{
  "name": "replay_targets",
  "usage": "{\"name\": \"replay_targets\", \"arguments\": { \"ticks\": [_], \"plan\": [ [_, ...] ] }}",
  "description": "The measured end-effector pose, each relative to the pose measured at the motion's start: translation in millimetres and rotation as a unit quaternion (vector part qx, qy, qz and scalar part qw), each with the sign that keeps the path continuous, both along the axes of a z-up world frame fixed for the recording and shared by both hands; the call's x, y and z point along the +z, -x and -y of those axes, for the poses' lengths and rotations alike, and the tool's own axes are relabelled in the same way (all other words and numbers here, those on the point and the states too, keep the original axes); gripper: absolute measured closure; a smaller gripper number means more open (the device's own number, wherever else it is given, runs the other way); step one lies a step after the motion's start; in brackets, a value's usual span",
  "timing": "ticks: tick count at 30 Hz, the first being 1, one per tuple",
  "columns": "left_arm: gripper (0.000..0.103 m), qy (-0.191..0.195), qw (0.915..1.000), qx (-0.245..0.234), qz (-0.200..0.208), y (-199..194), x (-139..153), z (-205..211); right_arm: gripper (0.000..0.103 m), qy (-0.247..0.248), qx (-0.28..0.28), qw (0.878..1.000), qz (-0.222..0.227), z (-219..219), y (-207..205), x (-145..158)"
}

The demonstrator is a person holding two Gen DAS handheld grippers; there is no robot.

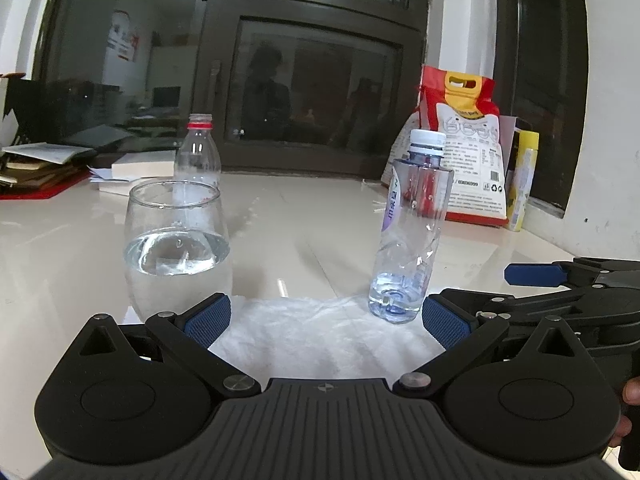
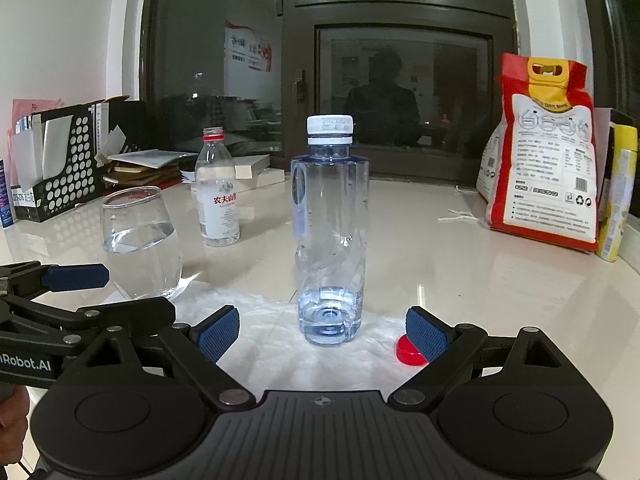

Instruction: Unscrew bottle cap and pour

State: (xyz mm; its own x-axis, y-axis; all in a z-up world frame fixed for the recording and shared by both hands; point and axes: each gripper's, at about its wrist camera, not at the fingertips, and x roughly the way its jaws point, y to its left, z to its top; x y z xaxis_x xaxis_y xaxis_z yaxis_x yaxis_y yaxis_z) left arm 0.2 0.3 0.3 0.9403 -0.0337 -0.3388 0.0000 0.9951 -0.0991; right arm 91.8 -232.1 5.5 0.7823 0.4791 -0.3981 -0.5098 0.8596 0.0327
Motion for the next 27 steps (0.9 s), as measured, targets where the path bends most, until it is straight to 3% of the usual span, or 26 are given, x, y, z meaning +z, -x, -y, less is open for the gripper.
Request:
{"name": "replay_targets", "arguments": {
  "ticks": [27],
  "plan": [
    [0.000,0.000,1.0000,-0.001,-0.002,-9,2,-7,0.010,0.007,0.001,1.000,0.001,-1,2,0]
  ]
}}
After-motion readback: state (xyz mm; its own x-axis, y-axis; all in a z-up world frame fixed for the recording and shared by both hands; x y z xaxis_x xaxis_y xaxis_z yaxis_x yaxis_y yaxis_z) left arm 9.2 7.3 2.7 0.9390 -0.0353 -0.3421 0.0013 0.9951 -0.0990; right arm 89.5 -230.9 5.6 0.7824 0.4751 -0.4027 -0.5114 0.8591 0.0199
